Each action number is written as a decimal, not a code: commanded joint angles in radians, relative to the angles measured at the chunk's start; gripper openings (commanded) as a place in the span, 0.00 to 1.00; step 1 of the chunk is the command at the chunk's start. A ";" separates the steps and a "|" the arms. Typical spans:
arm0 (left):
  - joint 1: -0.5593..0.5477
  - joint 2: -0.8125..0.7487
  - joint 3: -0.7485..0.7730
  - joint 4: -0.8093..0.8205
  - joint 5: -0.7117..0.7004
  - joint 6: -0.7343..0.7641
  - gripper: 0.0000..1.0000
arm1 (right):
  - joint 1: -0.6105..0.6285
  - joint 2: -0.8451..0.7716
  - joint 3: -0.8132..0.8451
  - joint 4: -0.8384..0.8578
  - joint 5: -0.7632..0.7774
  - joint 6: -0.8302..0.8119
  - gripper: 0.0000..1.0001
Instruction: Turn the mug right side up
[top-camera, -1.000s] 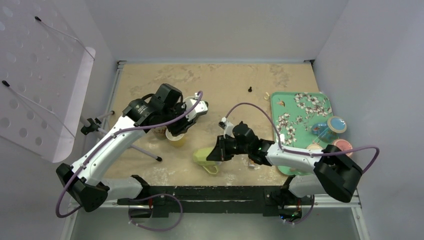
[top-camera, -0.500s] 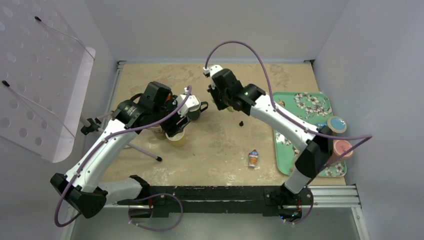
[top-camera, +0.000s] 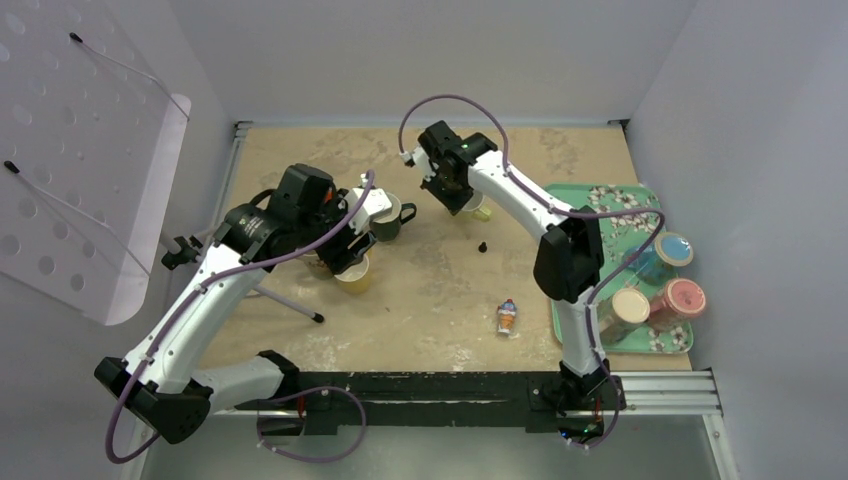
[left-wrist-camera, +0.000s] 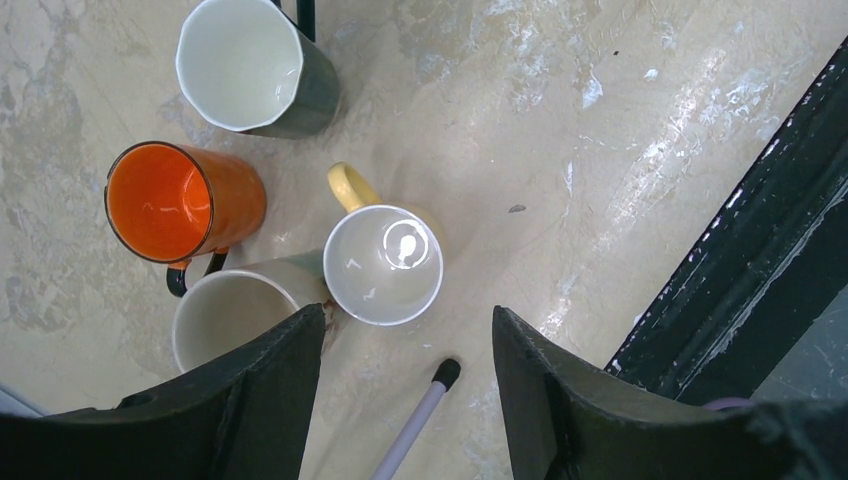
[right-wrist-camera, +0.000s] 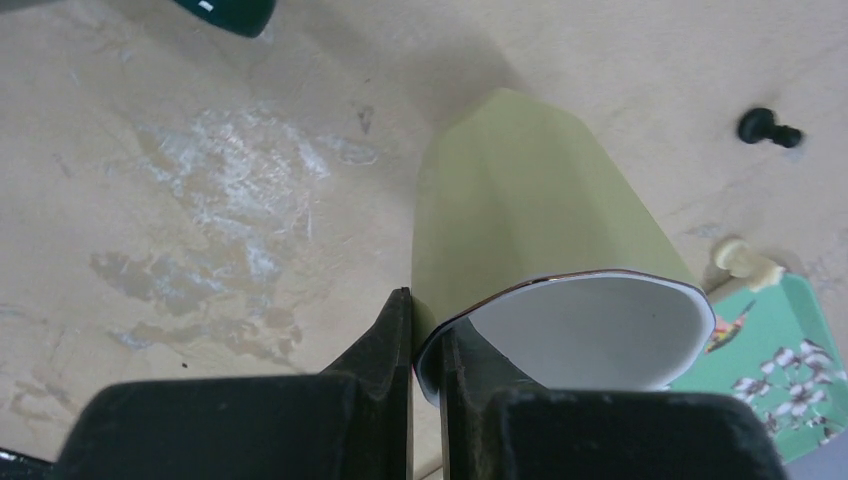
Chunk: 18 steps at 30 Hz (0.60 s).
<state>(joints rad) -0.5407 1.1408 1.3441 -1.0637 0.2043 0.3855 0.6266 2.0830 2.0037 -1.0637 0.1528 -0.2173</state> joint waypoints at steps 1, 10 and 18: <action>0.007 -0.010 0.001 0.006 0.024 0.004 0.66 | -0.001 -0.001 0.051 -0.025 -0.085 -0.086 0.00; 0.006 -0.004 0.007 0.002 0.032 0.004 0.66 | -0.015 0.101 0.085 0.018 -0.133 -0.118 0.10; 0.007 0.007 0.007 0.003 0.037 0.009 0.67 | -0.015 0.050 0.175 0.039 -0.071 -0.053 0.57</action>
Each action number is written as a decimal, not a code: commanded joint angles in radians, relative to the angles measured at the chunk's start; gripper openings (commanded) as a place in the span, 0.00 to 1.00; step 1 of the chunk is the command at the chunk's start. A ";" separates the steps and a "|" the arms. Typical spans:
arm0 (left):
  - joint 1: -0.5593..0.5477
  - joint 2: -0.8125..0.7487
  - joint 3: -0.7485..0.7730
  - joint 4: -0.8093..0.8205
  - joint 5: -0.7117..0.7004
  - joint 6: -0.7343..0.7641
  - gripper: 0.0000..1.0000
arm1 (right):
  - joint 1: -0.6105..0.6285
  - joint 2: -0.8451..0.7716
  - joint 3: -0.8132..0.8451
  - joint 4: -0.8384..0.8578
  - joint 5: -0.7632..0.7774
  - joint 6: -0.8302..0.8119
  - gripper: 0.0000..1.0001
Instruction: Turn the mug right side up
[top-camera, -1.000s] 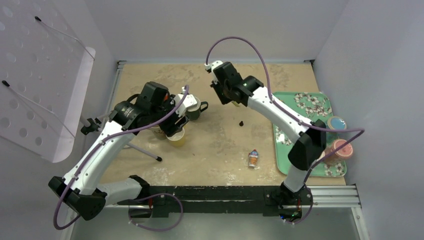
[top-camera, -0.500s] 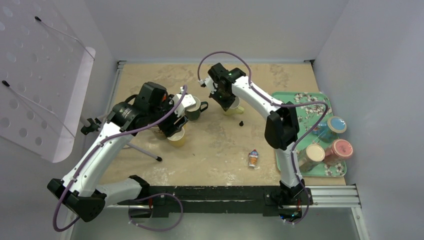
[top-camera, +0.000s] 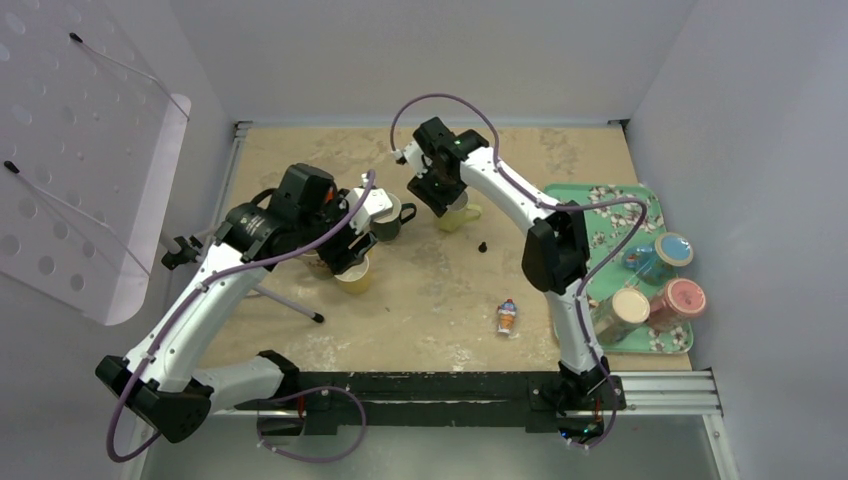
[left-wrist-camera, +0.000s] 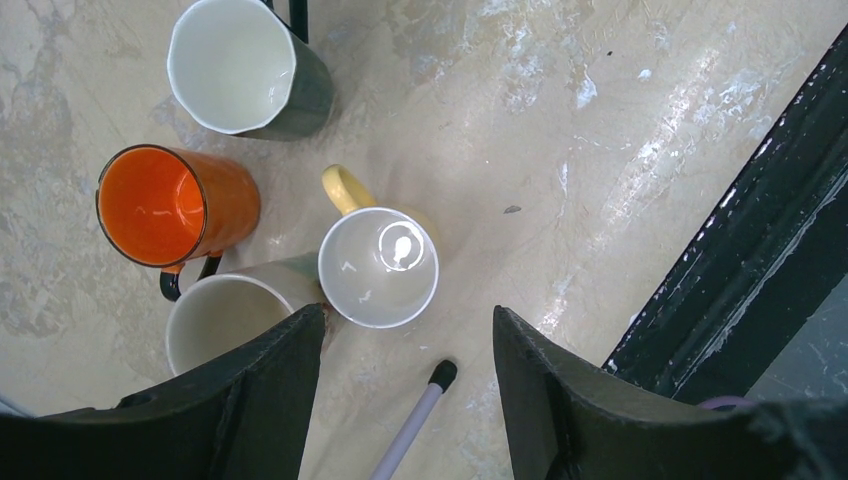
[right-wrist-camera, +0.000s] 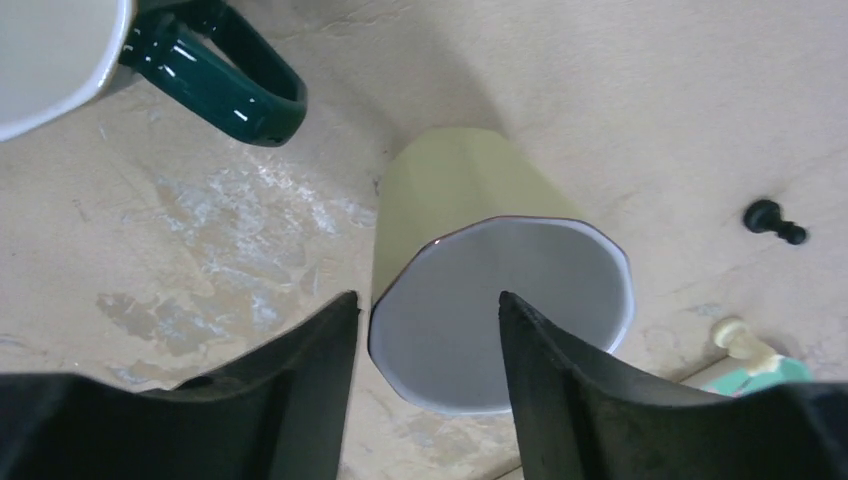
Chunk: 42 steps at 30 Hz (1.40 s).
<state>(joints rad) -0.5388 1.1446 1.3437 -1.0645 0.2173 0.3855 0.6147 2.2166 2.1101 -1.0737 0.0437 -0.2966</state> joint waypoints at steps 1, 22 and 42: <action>0.005 0.005 0.006 0.004 0.025 0.010 0.67 | -0.003 -0.116 0.065 0.071 0.047 0.038 0.63; 0.004 0.023 0.006 -0.007 0.100 0.014 0.67 | -0.692 -1.056 -1.039 0.746 0.422 0.854 0.99; 0.005 0.038 0.009 -0.021 0.136 0.006 0.67 | -0.854 -0.710 -1.024 0.426 0.705 1.470 0.88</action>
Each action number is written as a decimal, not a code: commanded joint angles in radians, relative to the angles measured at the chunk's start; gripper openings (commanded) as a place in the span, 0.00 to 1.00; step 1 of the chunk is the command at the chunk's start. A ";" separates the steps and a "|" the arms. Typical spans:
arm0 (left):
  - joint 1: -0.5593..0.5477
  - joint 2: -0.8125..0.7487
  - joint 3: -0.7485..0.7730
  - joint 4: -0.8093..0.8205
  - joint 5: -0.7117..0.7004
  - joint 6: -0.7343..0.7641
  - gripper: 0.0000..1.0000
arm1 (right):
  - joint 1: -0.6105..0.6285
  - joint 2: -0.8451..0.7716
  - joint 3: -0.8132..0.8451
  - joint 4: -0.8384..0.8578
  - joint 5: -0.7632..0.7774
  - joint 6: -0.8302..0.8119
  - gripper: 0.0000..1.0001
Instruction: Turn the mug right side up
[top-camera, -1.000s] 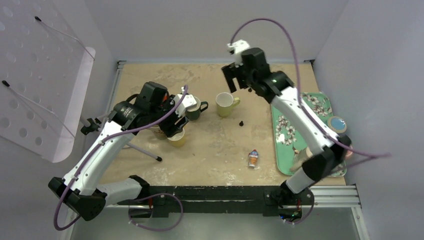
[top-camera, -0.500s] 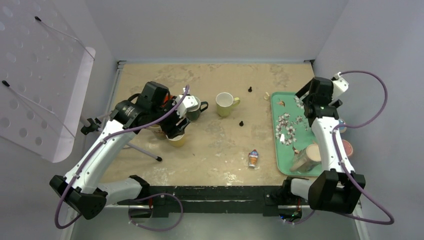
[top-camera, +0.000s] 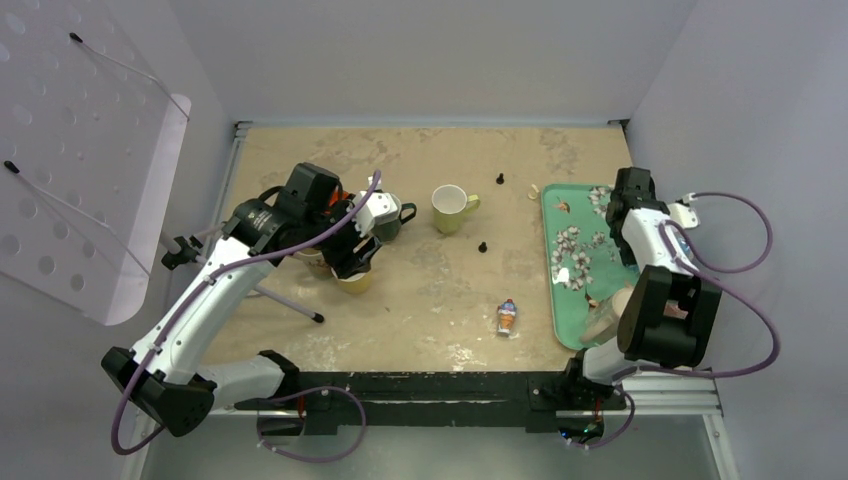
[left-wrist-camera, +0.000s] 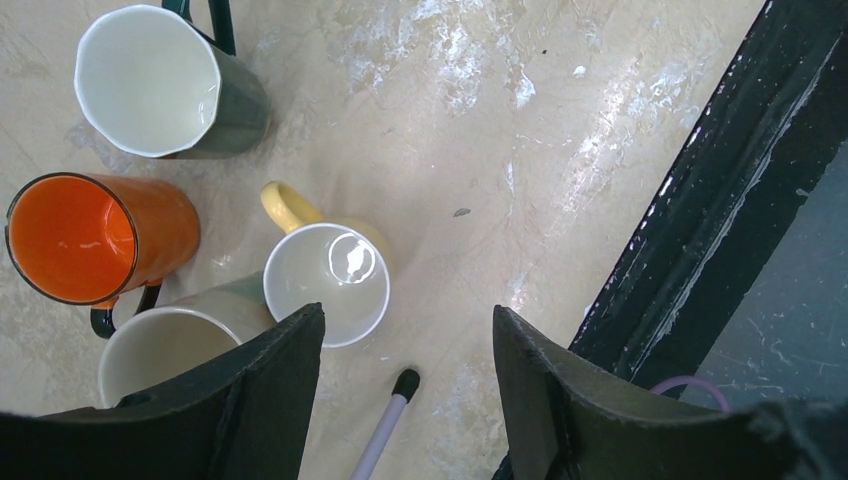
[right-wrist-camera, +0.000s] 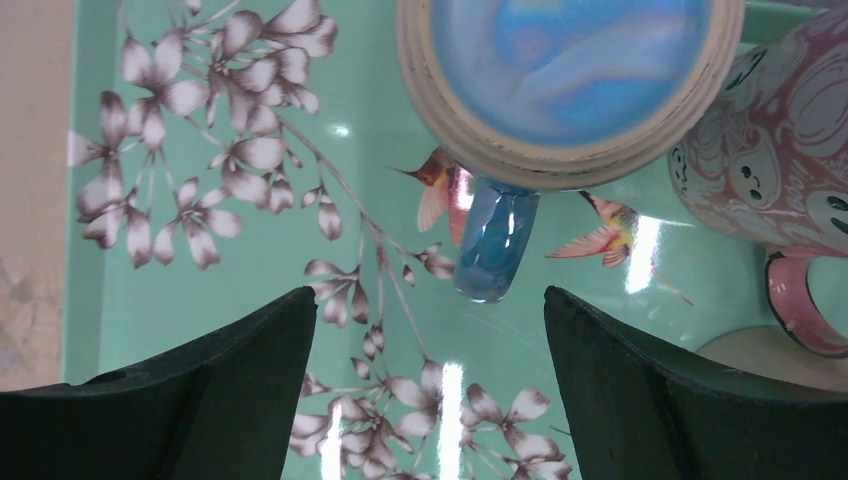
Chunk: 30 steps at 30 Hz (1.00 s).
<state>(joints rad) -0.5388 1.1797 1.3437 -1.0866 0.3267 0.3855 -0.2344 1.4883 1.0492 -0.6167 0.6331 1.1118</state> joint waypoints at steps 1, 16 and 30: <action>0.005 0.005 0.009 0.001 0.027 0.008 0.67 | -0.005 0.027 0.043 -0.032 0.136 0.054 0.88; 0.004 0.023 0.009 -0.004 0.035 0.022 0.67 | -0.065 -0.223 -0.001 0.239 0.134 -0.435 0.98; 0.005 0.005 -0.005 -0.005 0.040 0.041 0.67 | -0.250 -0.061 -0.018 0.344 -0.088 -0.555 0.96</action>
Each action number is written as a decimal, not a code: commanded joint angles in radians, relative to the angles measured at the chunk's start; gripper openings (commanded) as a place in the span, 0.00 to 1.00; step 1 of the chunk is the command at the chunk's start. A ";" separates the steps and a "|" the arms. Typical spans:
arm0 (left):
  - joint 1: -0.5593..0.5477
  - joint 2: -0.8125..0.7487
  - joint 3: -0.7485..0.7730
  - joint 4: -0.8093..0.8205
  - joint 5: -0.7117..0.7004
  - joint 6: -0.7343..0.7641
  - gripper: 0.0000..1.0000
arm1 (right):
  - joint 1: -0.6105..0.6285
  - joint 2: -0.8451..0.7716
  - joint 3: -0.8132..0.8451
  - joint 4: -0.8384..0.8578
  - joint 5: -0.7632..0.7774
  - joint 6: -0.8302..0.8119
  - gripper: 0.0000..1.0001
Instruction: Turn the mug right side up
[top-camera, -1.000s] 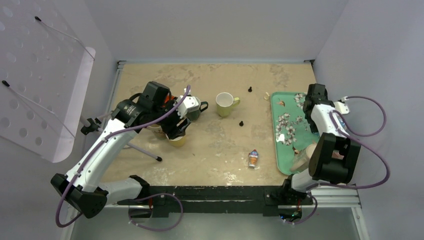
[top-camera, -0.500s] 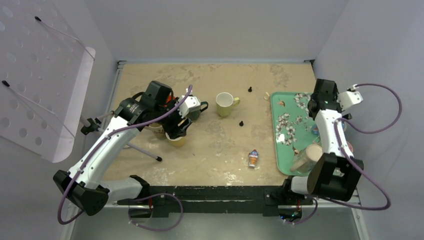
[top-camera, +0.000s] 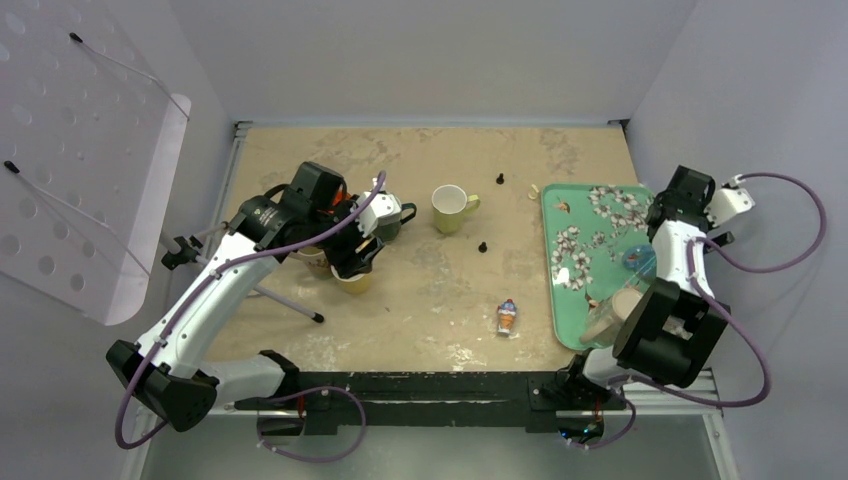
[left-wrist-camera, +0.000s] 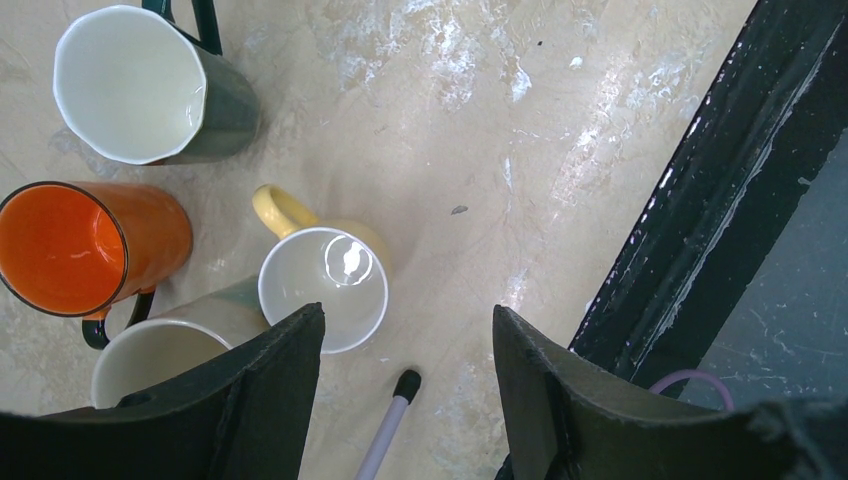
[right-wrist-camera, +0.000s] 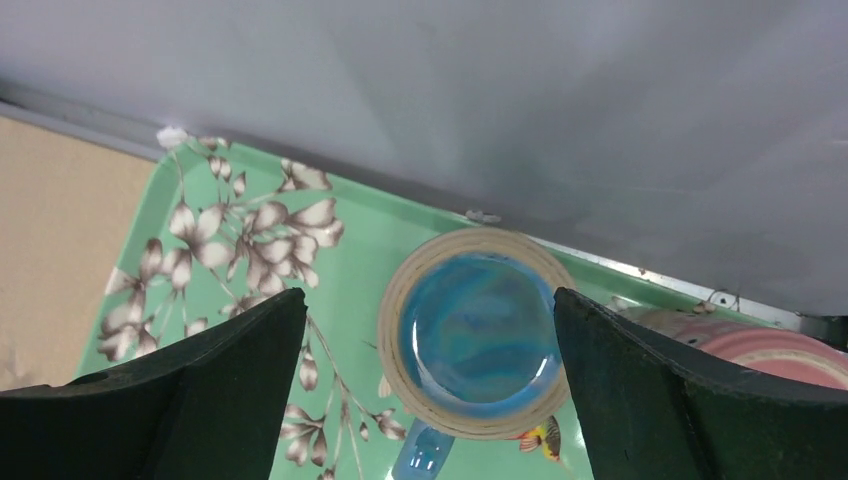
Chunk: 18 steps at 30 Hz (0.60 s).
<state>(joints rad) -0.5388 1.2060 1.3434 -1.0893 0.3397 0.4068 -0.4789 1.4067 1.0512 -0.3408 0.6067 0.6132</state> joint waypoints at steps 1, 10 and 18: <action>0.005 -0.021 -0.004 -0.001 0.026 0.021 0.66 | -0.006 0.031 -0.026 0.078 -0.082 -0.060 0.96; 0.004 -0.024 -0.007 0.001 0.026 0.030 0.66 | 0.013 0.034 -0.115 0.215 -0.406 -0.163 0.87; 0.005 -0.026 -0.011 0.000 0.021 0.038 0.66 | 0.181 0.082 -0.103 0.255 -0.502 -0.158 0.85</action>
<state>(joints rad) -0.5388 1.2057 1.3430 -1.0893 0.3412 0.4160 -0.3988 1.4322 0.9455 -0.0708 0.2436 0.4435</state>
